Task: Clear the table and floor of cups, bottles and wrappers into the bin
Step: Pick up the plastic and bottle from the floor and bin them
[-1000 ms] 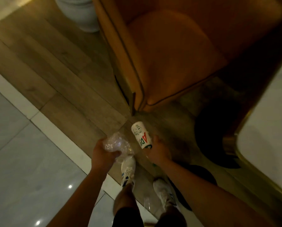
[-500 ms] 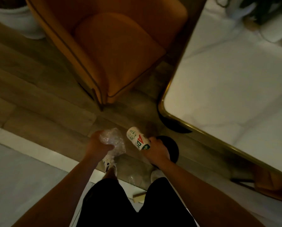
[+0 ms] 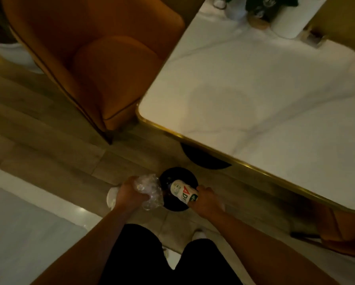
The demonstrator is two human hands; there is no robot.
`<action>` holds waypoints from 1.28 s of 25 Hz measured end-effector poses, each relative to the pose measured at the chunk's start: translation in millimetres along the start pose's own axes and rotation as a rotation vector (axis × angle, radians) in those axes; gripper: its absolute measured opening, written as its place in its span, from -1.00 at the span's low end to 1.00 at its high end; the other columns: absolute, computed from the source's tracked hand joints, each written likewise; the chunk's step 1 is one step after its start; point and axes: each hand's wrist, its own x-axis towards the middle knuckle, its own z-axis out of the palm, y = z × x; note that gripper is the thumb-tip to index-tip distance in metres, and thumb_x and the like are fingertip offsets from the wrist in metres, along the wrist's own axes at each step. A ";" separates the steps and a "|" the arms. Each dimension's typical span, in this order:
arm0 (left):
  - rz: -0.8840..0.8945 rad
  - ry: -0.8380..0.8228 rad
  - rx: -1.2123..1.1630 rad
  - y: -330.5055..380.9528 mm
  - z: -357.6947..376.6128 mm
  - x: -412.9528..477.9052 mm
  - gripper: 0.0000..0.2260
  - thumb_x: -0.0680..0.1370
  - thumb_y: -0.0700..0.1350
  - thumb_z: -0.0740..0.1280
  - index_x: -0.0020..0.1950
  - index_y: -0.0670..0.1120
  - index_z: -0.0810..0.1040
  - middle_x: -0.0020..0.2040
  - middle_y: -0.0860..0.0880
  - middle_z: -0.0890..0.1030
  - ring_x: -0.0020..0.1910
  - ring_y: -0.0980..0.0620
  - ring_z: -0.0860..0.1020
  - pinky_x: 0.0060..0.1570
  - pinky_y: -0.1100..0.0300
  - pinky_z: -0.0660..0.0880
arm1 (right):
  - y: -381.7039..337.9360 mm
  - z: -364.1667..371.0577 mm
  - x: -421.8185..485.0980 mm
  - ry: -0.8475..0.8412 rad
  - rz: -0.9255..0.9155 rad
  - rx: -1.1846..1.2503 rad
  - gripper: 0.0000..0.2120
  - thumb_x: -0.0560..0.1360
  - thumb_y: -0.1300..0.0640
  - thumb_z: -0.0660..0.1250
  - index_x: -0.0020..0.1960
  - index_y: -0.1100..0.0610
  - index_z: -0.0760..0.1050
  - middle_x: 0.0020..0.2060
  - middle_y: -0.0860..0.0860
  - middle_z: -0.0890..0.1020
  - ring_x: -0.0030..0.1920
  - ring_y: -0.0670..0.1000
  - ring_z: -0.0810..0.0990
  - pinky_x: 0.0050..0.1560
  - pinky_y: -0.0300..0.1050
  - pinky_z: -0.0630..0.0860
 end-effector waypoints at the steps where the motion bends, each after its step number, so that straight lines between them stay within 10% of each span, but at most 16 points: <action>1: -0.038 0.031 -0.024 -3.2 15.8 -13.2 -0.31 0.22 -0.31 0.60 0.32 -0.17 0.47 0.14 -0.24 0.62 0.12 -0.26 0.59 0.09 -0.19 0.57 | 19.0 0.5 0.0 -0.024 -0.023 -0.025 -0.33 0.47 -0.18 0.32 0.46 0.07 0.21 0.31 0.15 0.44 0.26 0.16 0.50 0.17 0.02 0.50; 14: -0.163 0.149 -0.123 -47.1 134.0 -48.2 -0.35 0.23 -0.26 0.58 0.28 -0.05 0.49 0.15 -0.12 0.60 0.05 -0.19 0.61 -0.01 -0.14 0.62 | 106.8 26.6 41.6 -0.047 -0.110 -0.178 -0.36 0.44 -0.15 0.40 0.42 0.04 0.28 0.28 0.16 0.48 0.23 0.18 0.54 0.12 0.02 0.55; 18: -0.187 0.141 0.003 -69.2 163.4 -16.5 -0.29 0.22 -0.22 0.58 0.34 -0.06 0.45 0.22 -0.14 0.55 0.09 -0.16 0.58 -0.17 0.13 0.47 | 93.9 43.3 77.3 -0.027 -0.130 -0.198 -0.36 0.44 -0.15 0.41 0.41 0.07 0.30 0.29 0.16 0.48 0.24 0.16 0.53 0.12 -0.02 0.52; 32: -0.193 0.079 0.234 -92.3 200.8 125.0 -0.18 0.27 -0.10 0.57 0.46 -0.01 0.28 0.26 -0.14 0.41 0.11 -0.20 0.54 -0.18 0.11 0.46 | 21.2 80.9 194.4 -0.135 -0.209 -0.384 -0.40 0.44 -0.02 0.46 0.40 0.05 0.33 0.34 0.15 0.39 0.29 0.19 0.46 0.20 0.06 0.53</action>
